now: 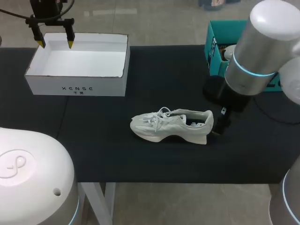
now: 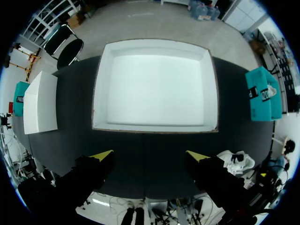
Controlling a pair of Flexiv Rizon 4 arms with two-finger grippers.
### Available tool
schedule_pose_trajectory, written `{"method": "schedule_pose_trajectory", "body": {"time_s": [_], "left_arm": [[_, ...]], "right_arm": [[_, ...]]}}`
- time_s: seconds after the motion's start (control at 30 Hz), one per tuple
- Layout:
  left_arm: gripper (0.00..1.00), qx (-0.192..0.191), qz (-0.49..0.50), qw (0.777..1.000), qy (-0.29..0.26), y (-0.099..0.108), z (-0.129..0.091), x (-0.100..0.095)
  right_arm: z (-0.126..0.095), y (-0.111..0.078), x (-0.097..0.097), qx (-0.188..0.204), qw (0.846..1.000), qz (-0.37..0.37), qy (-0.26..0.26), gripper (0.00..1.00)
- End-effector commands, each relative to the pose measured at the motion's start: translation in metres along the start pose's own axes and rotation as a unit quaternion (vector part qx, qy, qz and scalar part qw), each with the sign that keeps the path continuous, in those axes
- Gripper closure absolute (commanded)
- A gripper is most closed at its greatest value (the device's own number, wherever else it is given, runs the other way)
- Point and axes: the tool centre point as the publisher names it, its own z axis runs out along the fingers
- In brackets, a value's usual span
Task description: Take the shoe out of the shoebox, open the shoe tongue, remove and reinsert the insole, then place the shoe into the shoebox
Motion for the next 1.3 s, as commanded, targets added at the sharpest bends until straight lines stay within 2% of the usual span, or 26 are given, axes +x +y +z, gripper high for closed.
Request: {"method": "schedule_pose_trajectory", "body": {"time_s": [0.03,0.1,0.13,0.23,0.3,0.37,0.43,0.5,0.57,0.6,1.17,1.3], "left_arm": [[0.0,0.0,0.0,1.0,0.0,0.0,0.0,0.0],[0.0,0.0,0.0,1.0,0.0,0.0,0.0,0.0],[0.0,0.0,0.0,1.0,0.0,0.0,0.0,0.0],[0.0,0.0,0.0,1.0,0.0,0.0,0.0,0.0],[0.0,0.0,0.0,1.0,0.0,0.0,0.0,0.0],[0.0,0.0,0.0,1.0,0.0,0.0,0.0,0.0],[0.0,0.0,0.0,1.0,0.0,0.0,0.0,0.0],[0.0,0.0,0.0,1.0,0.0,0.0,0.0,0.0],[0.0,0.0,0.0,1.0,0.0,0.0,0.0,0.0],[0.0,0.0,0.0,1.0,0.0,0.0,0.0,0.0],[0.0,0.0,0.0,1.0,0.0,0.0,0.0,0.0],[0.0,0.0,0.0,1.0,0.0,0.0,0.0,0.0]], "right_arm": [[0.002,-0.006,-0.001,-0.07,0.994,-0.088,0.013,0.0],[0.007,-0.009,-0.009,-0.068,0.993,-0.094,0.004,0.0],[0.009,-0.012,-0.015,-0.09,0.991,-0.097,-0.005,0.0],[0.02,-0.018,-0.032,-0.121,0.988,-0.095,-0.015,0.0],[0.03,-0.019,-0.039,-0.147,0.986,-0.082,-0.003,0.0],[0.039,-0.015,-0.044,-0.153,0.985,-0.081,0.005,0.0],[0.048,-0.011,-0.047,-0.175,0.981,-0.075,0.019,0.0],[0.055,-0.006,-0.048,-0.198,0.976,-0.084,0.034,0.0],[0.062,-0.002,-0.048,-0.258,0.957,-0.114,0.068,0.0],[0.063,-0.002,-0.048,-0.249,0.957,-0.128,0.082,0.0],[0.063,-0.002,-0.048,-0.249,0.957,-0.128,0.082,0.0],[0.084,0.002,-0.05,-0.296,0.949,-0.086,0.064,0.0]]}}
